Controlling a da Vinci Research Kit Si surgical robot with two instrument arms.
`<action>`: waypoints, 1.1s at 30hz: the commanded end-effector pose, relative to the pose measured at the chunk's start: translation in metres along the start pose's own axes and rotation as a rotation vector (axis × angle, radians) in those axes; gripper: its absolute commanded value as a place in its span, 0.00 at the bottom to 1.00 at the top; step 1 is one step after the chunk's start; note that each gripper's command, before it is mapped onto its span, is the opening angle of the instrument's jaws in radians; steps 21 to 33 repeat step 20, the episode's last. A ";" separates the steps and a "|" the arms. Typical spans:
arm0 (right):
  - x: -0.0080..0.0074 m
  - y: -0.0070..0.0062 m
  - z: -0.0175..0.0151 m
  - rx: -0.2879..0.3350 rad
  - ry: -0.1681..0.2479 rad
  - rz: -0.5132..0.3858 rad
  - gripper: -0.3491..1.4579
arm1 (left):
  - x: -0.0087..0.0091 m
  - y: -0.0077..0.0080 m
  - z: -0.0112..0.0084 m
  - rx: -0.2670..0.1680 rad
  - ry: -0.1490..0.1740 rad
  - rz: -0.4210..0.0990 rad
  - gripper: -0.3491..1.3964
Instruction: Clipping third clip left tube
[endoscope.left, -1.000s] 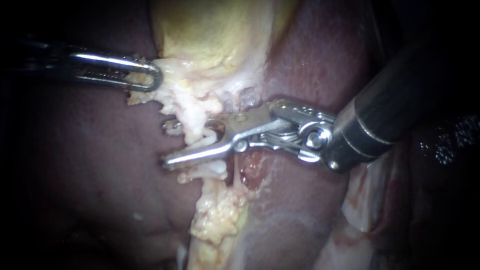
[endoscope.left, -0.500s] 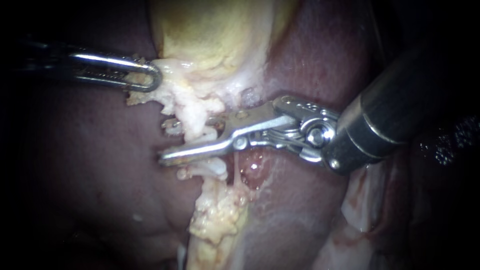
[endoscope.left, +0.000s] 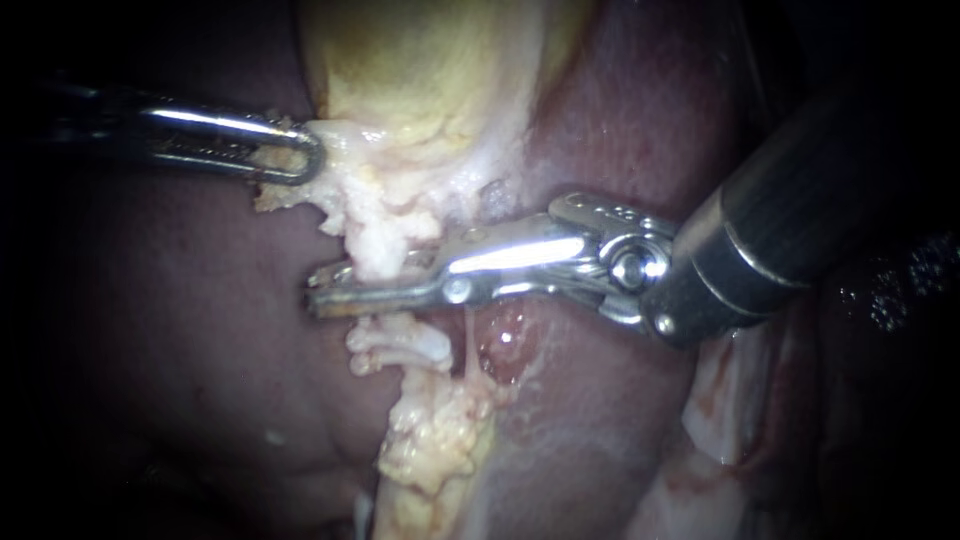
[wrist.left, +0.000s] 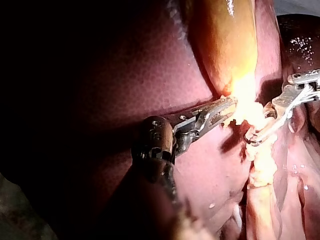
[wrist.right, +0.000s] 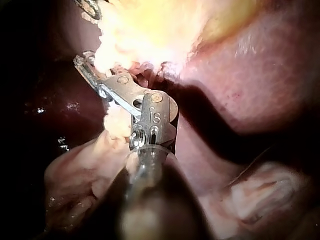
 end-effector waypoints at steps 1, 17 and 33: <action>-0.0001 0.0000 -0.0001 0.000 -0.001 -0.003 0.00 | 0.0000 0.0000 0.0000 0.000 0.000 0.000 0.00; -0.0008 0.0001 0.0001 -0.006 -0.020 -0.006 0.00 | 0.0000 0.0000 0.0001 0.001 0.000 0.000 0.00; -0.0008 0.0002 0.0002 -0.006 -0.020 -0.007 0.00 | 0.0000 0.0000 0.0001 0.001 0.000 0.000 0.00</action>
